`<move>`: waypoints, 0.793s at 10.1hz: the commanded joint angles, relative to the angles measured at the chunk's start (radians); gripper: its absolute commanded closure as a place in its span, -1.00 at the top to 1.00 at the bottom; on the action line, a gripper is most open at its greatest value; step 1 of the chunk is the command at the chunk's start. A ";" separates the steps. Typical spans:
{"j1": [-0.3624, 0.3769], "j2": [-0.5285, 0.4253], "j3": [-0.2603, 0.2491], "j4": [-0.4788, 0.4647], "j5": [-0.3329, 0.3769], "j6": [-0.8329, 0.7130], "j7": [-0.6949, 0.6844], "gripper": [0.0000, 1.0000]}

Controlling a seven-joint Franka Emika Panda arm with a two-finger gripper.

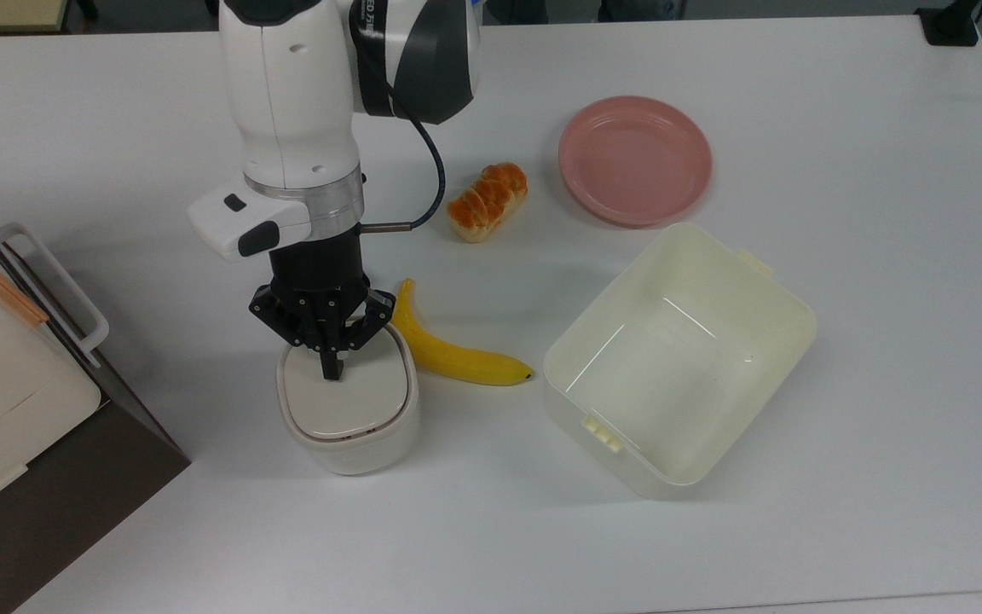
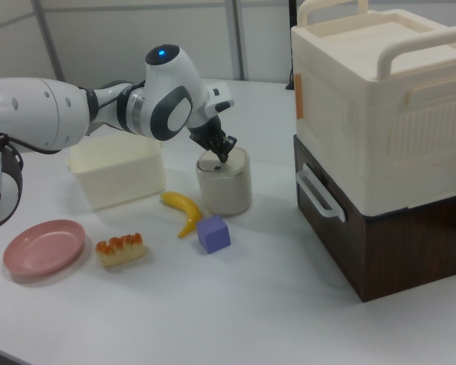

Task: Close the trash can
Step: 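Push the lid down with the gripper until it shuts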

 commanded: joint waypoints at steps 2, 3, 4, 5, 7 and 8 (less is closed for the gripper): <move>0.008 -0.014 -0.007 -0.048 -0.013 -0.011 -0.010 -1.00; 0.014 -0.012 -0.007 -0.059 -0.013 -0.009 -0.010 -1.00; 0.014 -0.015 -0.007 -0.061 -0.013 -0.011 -0.007 -1.00; 0.014 -0.014 -0.007 -0.061 -0.013 -0.011 -0.008 -1.00; 0.015 -0.012 -0.006 -0.076 -0.013 -0.011 -0.008 -1.00; 0.020 -0.012 -0.006 -0.082 -0.013 -0.011 -0.008 -1.00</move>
